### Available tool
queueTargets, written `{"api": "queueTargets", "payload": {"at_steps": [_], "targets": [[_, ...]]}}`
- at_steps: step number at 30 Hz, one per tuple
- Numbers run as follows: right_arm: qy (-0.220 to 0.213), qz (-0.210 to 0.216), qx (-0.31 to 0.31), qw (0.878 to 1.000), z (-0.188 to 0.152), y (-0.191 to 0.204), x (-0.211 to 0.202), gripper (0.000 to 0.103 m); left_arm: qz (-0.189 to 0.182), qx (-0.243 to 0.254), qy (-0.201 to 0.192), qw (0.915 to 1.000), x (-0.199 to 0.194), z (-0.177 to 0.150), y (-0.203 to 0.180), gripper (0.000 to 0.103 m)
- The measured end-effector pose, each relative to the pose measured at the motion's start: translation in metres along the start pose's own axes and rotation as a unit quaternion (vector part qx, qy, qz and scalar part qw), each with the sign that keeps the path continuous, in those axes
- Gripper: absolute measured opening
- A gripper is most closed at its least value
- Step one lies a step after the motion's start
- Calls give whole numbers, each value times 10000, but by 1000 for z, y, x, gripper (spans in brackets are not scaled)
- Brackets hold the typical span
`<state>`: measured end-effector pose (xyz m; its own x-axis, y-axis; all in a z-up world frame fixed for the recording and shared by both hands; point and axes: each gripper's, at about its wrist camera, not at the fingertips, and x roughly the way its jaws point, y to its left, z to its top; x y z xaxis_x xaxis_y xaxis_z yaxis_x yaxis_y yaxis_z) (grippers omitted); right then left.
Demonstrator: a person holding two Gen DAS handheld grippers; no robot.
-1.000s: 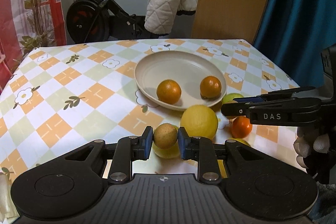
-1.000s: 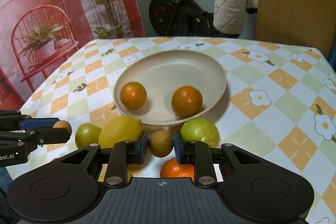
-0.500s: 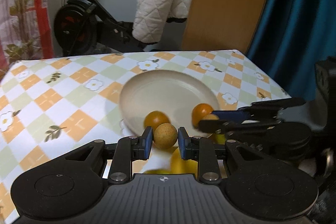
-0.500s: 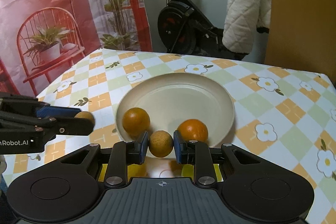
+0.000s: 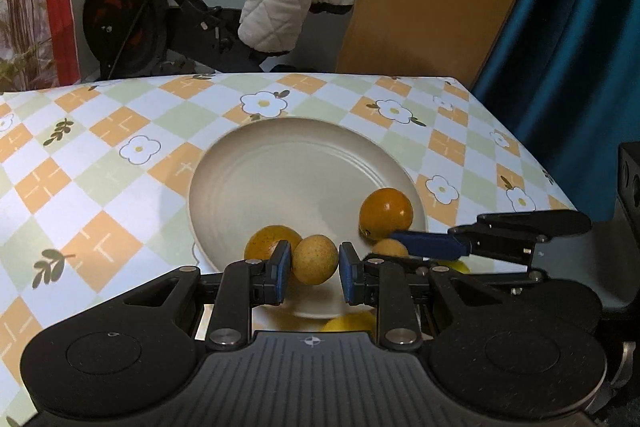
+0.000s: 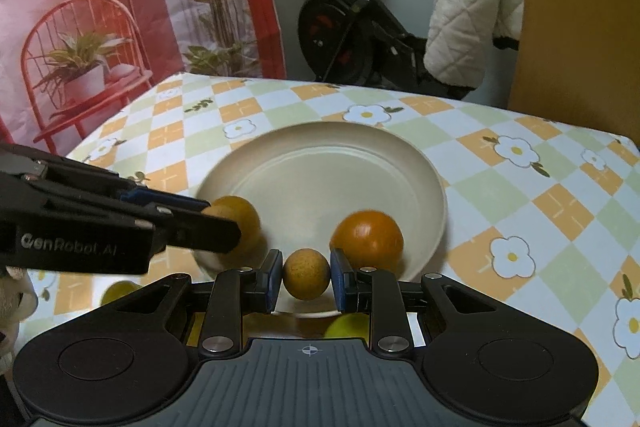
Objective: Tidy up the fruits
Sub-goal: 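Carry both kiwis onto the plate and open both tools to release them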
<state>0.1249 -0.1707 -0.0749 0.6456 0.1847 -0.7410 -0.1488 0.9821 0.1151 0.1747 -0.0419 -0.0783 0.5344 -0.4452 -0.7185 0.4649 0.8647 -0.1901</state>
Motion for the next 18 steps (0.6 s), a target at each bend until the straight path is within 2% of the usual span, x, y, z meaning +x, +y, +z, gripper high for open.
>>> {"api": "queueTargets", "payload": {"at_steps": [18], "targets": [[-74, -223, 206, 9995, -8, -11, -8, 27, -67, 201, 41, 9998, 28, 24, -21, 28]]}}
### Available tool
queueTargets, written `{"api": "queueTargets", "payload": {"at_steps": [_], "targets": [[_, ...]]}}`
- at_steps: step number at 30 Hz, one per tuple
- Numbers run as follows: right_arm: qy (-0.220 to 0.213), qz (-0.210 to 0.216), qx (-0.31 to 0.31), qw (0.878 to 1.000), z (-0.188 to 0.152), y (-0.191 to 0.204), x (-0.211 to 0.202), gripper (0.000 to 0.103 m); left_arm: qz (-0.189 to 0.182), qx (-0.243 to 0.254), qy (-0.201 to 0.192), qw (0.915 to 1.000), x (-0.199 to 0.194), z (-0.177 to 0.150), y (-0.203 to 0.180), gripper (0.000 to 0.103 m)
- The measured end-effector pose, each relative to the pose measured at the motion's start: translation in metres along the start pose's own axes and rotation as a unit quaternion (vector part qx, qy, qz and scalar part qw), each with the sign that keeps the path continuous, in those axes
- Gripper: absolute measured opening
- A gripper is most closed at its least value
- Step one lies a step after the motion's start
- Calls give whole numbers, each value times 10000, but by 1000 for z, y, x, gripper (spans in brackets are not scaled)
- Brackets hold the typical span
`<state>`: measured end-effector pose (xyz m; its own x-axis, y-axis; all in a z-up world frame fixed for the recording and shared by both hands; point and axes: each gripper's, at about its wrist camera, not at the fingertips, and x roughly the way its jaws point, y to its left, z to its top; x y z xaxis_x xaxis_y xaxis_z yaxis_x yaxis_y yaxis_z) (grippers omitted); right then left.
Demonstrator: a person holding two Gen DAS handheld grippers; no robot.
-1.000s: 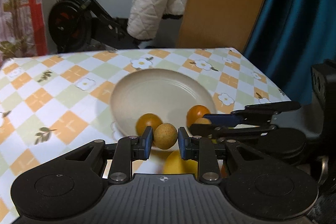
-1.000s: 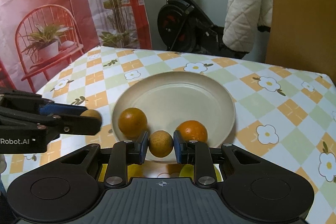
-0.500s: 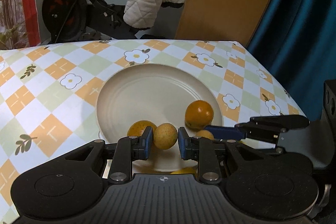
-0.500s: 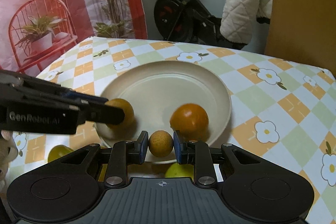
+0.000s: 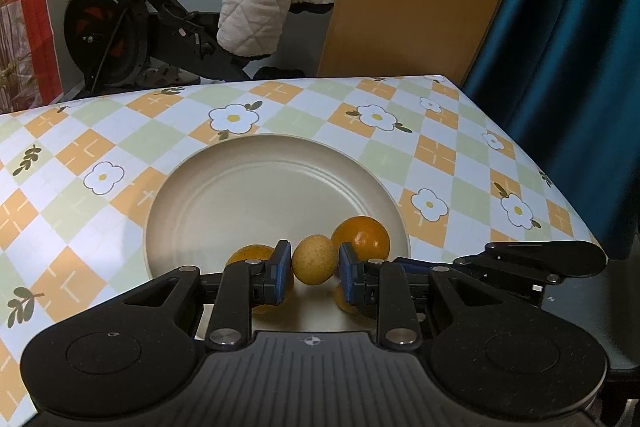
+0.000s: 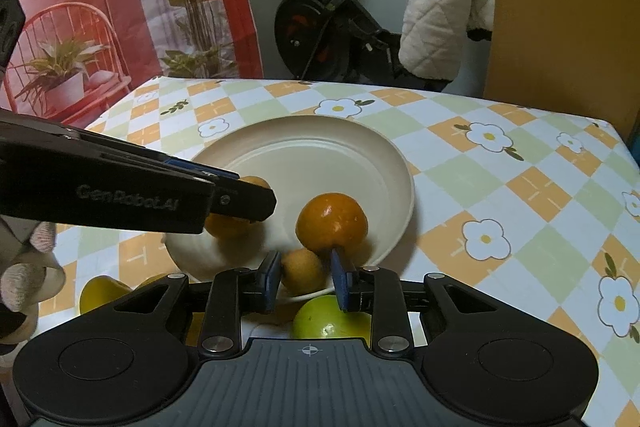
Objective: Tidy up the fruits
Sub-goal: 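Carry both kiwis onto the plate and open both tools to release them, then move the left tool to an orange while the right tool approaches a tangerine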
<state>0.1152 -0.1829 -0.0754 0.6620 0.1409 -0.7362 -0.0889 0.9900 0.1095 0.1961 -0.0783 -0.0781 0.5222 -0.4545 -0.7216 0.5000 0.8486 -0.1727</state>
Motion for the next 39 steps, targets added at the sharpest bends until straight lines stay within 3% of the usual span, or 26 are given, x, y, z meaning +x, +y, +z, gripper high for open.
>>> {"api": "queueTargets", "payload": {"at_steps": [8, 20, 39], "targets": [[-88, 8, 112, 9999, -2, -3, -14, 28, 111, -45, -8, 9999, -8, -1, 6, 28], [-346, 37, 348, 9988, -13, -10, -47, 29, 392, -62, -366, 9985, -60, -11, 16, 29], [-263, 22, 389, 9989, -33, 0, -63, 29, 1017, -556, -650, 9911, -115, -60, 31, 29]]}}
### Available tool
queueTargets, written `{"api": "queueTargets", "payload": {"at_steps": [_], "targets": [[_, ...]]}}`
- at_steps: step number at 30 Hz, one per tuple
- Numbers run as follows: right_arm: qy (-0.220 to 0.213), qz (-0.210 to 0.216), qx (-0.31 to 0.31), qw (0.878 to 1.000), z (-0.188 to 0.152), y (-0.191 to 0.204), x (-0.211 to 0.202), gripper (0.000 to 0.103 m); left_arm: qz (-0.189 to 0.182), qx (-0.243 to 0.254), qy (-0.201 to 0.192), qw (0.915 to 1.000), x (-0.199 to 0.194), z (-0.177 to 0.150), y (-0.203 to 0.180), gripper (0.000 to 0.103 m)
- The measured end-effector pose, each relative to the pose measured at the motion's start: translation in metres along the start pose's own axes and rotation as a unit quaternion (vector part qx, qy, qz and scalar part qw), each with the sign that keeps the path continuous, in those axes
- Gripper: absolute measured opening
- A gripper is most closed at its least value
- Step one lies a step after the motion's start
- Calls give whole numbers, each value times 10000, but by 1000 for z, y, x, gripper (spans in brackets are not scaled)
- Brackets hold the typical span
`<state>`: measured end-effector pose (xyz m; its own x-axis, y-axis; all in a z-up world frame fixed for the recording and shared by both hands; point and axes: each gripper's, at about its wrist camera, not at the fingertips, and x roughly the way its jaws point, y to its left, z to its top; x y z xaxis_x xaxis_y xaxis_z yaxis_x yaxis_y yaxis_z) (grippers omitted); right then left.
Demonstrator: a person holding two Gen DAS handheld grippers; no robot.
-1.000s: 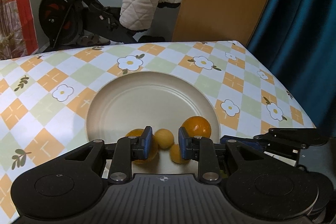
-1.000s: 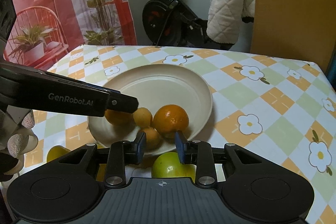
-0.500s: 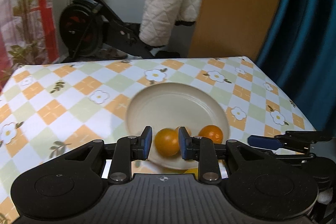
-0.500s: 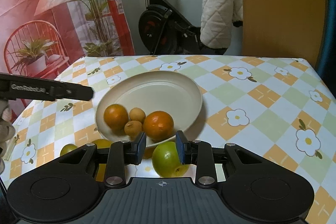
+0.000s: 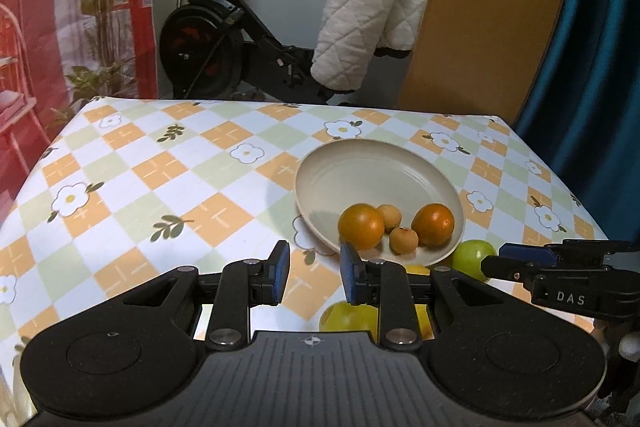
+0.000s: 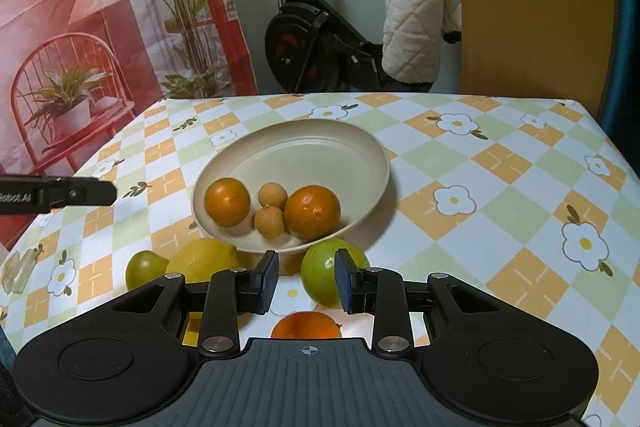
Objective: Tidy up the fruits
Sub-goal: 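Move the left tool to an orange while the right tool approaches a tangerine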
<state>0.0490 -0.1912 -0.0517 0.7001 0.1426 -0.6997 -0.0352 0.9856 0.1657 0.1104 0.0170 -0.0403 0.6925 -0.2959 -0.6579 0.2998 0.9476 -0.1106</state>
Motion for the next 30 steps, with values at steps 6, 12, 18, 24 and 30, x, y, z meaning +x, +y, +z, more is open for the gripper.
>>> {"api": "queueTargets", "payload": {"at_steps": [6, 12, 18, 24, 30], "targets": [[16, -30, -16, 10000, -2, -1, -1, 29, -5, -143, -26, 9999, -8, -9, 0, 29], [62, -52, -56, 10000, -7, -1, -3, 29, -51, -209, 66, 9997, -6, -16, -3, 29], [76, -60, -61, 9999, -10, 1, -7, 29, -85, -195, 195, 9996, -8, -27, -4, 29], [146, -63, -45, 9999, -17, 1, -8, 29, -52, -338, 386, 9987, -9, -42, 3, 29], [204, -63, -20, 9998, -23, 0, -8, 30, -31, -541, 519, 9972, -15, -56, 10, 40]]}}
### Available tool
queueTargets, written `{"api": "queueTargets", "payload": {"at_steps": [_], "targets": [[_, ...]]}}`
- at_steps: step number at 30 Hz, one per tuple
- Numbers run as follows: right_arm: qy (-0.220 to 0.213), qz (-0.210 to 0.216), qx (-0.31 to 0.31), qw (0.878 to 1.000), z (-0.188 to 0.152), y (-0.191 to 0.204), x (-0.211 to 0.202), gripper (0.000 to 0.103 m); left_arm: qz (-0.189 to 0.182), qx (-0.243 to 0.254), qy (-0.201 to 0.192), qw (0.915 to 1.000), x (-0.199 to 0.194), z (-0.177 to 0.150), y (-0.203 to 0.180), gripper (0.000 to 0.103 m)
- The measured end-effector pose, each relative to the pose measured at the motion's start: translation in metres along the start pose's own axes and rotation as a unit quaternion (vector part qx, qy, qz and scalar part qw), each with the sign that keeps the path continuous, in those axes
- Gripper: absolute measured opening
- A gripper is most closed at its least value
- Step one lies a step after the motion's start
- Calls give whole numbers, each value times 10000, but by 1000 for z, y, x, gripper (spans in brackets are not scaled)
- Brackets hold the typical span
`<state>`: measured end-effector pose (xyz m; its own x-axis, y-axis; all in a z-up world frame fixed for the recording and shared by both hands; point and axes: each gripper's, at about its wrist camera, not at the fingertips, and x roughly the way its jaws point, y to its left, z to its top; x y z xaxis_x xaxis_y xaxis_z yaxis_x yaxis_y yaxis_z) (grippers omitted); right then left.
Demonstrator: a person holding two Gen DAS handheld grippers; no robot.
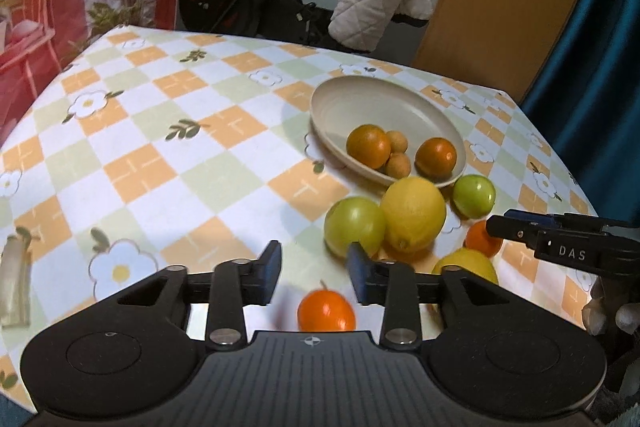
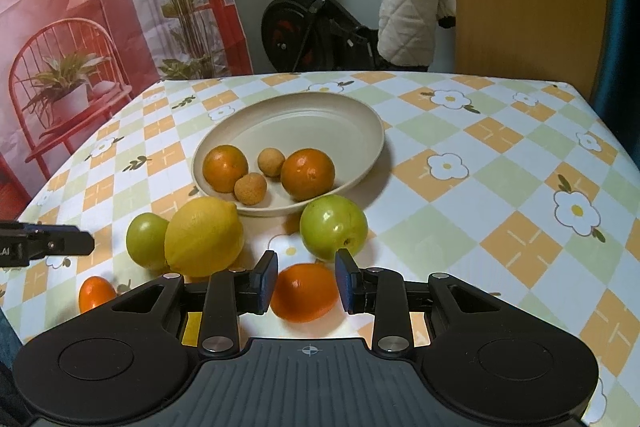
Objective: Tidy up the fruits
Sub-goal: 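Move the left tool to an orange while the right tool approaches a tangerine, then close the left tool on its orange while the right tool grips the tangerine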
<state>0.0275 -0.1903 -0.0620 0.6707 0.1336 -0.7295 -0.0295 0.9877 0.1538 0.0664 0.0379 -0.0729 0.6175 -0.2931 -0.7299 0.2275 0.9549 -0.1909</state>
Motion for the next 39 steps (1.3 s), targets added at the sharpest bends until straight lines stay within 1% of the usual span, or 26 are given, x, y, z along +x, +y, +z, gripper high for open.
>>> {"api": "queueTargets", "payload": {"at_steps": [4, 8, 12, 21, 29, 31, 32, 39], "targets": [[59, -21, 19, 10000, -2, 0, 3, 30, -6, 18, 105, 9999, 0, -7, -1, 40], [65, -21, 20, 10000, -5, 1, 3, 34, -15, 91, 214, 9997, 2, -14, -5, 41], [68, -17, 31, 10000, -5, 0, 3, 34, 16, 141, 305, 9994, 3, -18, -7, 50], [117, 57, 31, 9999, -6, 2, 6, 37, 138, 211, 457, 9986, 12, -22, -9, 50], [164, 51, 98, 9998, -8, 1, 11, 39, 185, 284, 528, 9980, 18, -23, -11, 49], [172, 56, 118, 9998, -9, 0, 12, 39, 173, 299, 526, 9980, 18, -23, -12, 45], [174, 59, 127, 9998, -9, 0, 13, 40, 155, 311, 526, 9980, 18, -23, -12, 40], [166, 86, 180, 9997, -10, -2, 16, 40, 183, 424, 485, 9978, 18, -24, -15, 39]]}}
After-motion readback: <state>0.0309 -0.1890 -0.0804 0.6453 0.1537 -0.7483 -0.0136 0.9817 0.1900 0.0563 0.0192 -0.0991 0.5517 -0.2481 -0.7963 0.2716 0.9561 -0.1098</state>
